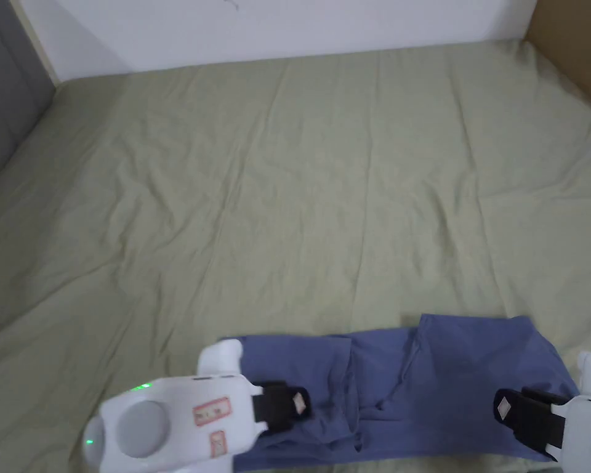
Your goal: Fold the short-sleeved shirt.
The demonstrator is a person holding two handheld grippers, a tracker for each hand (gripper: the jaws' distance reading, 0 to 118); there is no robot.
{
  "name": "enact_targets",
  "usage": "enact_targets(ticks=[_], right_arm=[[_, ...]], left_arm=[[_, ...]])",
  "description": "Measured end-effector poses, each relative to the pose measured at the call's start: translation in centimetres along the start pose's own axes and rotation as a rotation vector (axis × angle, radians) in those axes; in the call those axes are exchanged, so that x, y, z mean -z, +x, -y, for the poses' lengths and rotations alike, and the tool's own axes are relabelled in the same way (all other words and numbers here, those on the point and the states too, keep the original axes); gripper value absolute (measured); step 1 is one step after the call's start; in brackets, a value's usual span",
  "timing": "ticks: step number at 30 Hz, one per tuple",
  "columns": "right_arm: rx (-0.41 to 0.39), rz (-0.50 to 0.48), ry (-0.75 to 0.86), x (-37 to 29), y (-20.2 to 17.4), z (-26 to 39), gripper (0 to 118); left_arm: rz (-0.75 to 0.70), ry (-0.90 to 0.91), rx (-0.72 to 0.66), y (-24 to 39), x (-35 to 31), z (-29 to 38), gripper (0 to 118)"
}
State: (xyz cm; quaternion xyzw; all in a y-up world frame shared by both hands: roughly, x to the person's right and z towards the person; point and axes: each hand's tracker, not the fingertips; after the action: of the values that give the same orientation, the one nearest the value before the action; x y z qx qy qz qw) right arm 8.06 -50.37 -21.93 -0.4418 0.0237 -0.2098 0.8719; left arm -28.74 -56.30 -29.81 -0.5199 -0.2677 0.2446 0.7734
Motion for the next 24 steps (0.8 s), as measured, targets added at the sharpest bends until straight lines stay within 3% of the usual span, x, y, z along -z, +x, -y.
enact_targets(ticks=[3, 6, 11, 12, 13, 14, 15, 18, 20, 24], right_arm=[[0.011, -0.006, -0.008, 0.0, 0.0, 0.1, 1], [0.012, -0.006, -0.005, -0.3, -0.3, -0.1, 1], [-0.019, 0.003, 0.008, -0.8, -1.0, -0.8, 1], [-0.023, 0.002, 0.009, -0.8, -1.2, -0.9, 1], [-0.028, 0.001, 0.006, -0.7, -1.4, -0.9, 1], [-0.032, 0.001, 0.005, -0.5, -1.6, -1.0, 1], [-0.036, 0.003, 0.002, -0.3, -1.8, -0.9, 1], [-0.056, -0.001, -0.014, 0.2, -2.6, -0.8, 1], [-0.072, -0.003, -0.030, 0.6, -3.2, -0.7, 1], [-0.104, -0.001, -0.055, 1.2, -4.4, -0.6, 1]], left_arm=[[0.027, -0.133, 0.059, 1.8, 4.0, 1.7, 4], [0.058, -0.154, 0.072, 2.3, 4.7, 2.0, 4], [0.073, 0.005, 0.071, 1.6, -0.7, 0.3, 5], [0.097, 0.039, 0.062, 1.1, -2.2, -0.2, 15], [0.109, 0.079, 0.038, 0.2, -3.9, -0.6, 39], [0.116, 0.102, 0.017, -0.8, -5.5, -0.9, 89], [0.105, 0.107, -0.008, -1.9, -6.5, -1.1, 117], [0.097, 0.202, -0.085, -7.0, -9.7, -1.1, 117], [0.051, 0.177, -0.161, -10.2, -10.2, -0.8, 117], [0.141, 0.077, -0.268, -13.8, -8.0, -0.3, 117]])
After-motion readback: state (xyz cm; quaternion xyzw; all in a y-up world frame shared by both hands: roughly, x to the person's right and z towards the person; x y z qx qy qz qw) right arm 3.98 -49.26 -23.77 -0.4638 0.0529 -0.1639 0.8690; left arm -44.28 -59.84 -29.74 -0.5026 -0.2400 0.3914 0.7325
